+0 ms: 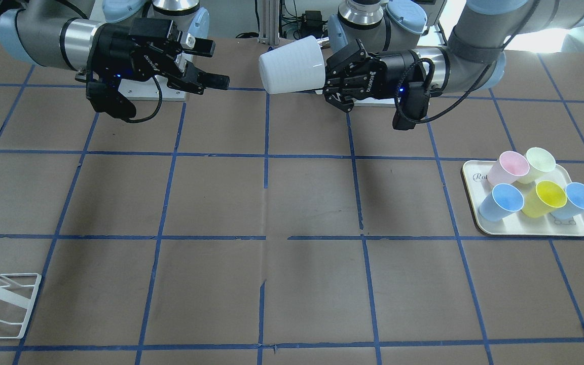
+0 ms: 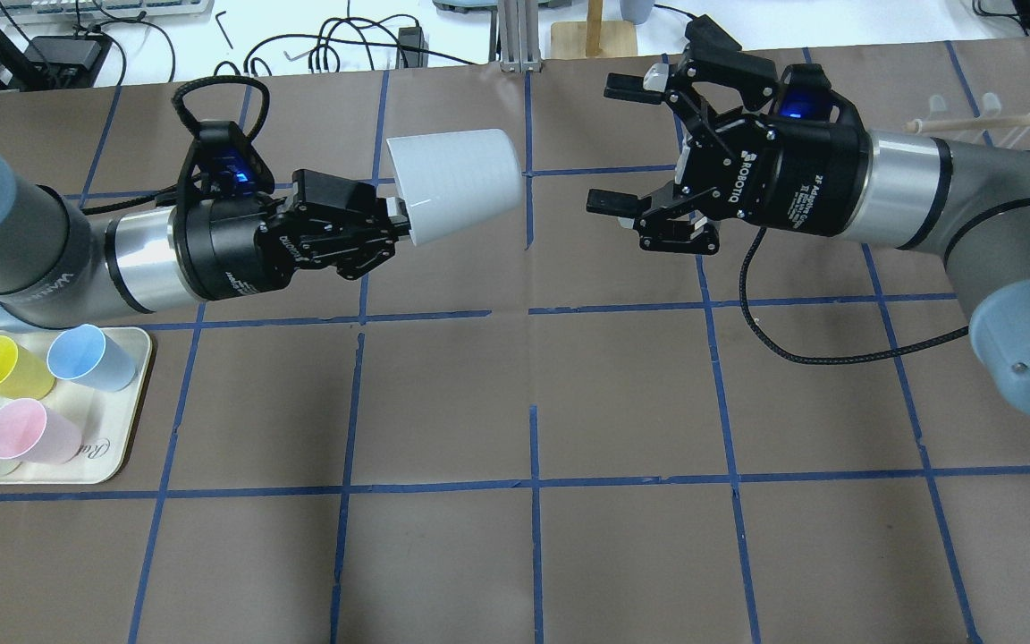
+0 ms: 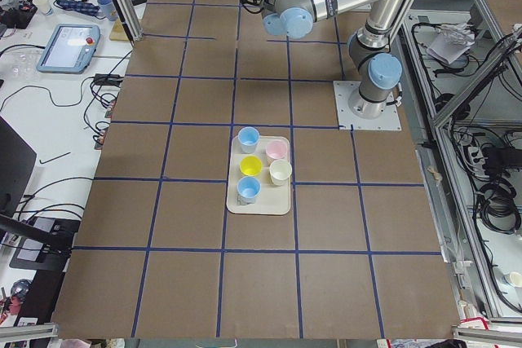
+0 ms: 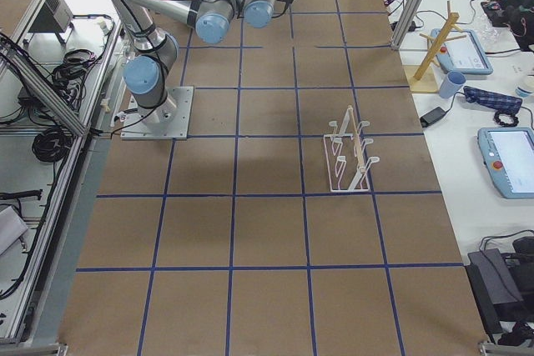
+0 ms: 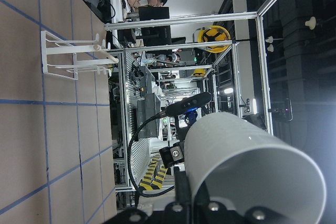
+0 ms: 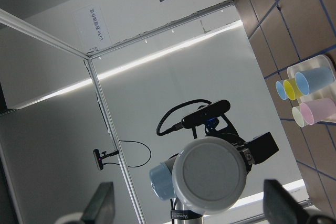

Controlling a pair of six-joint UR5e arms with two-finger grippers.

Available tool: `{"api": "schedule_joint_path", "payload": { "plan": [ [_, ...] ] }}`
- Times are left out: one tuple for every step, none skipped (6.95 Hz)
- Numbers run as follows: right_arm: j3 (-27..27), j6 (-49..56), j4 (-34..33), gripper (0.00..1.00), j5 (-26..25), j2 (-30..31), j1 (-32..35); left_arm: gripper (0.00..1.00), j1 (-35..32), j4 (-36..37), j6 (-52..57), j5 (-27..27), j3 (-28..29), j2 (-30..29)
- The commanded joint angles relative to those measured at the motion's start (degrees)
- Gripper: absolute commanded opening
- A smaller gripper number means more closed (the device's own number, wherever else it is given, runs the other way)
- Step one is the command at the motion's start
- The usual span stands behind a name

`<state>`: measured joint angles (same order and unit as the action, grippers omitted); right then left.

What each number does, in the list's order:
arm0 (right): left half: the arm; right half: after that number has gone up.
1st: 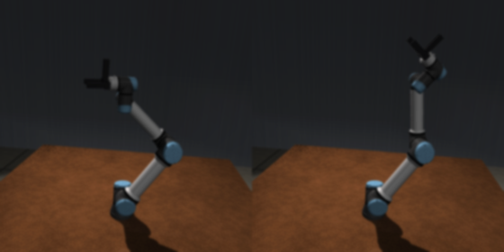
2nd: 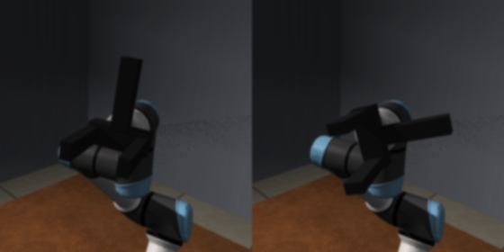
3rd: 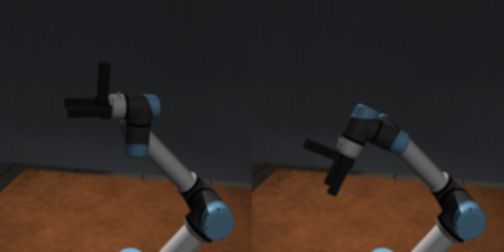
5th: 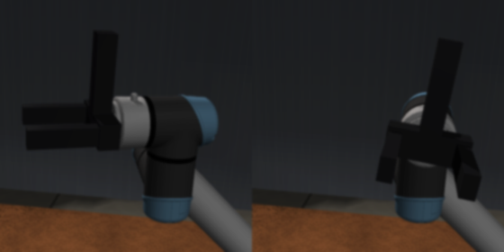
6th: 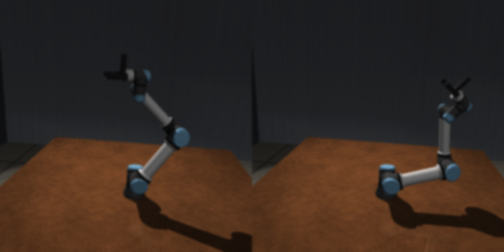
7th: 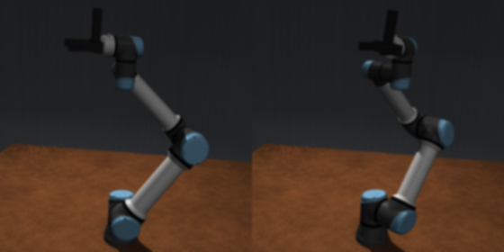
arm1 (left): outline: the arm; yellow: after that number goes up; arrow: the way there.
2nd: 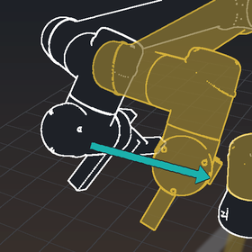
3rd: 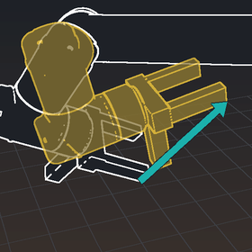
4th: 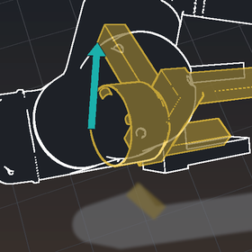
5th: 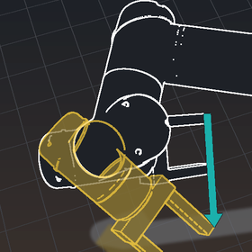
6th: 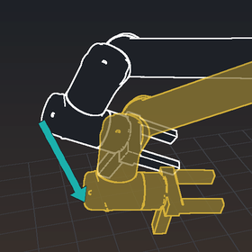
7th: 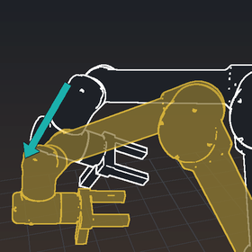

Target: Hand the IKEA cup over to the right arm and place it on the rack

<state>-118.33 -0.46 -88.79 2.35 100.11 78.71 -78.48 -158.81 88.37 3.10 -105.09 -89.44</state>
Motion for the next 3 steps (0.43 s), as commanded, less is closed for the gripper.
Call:
{"api": "schedule_joint_path", "payload": {
  "plan": [
    [0.03, -4.27, -0.41, 1.00, -0.50, -0.79, 0.13, 0.00, -4.38, 0.25, 0.40, -4.40, 0.15, 0.14],
    [0.03, -4.38, -0.59, 1.00, -0.59, -1.06, 0.22, 0.00, -4.83, 0.17, 0.49, -5.37, -0.03, 0.23],
    [0.03, -4.20, -0.59, 1.00, -0.60, -1.06, 1.09, 0.00, -5.10, 0.25, 0.49, -5.47, -0.03, 0.05]
  ]
}}
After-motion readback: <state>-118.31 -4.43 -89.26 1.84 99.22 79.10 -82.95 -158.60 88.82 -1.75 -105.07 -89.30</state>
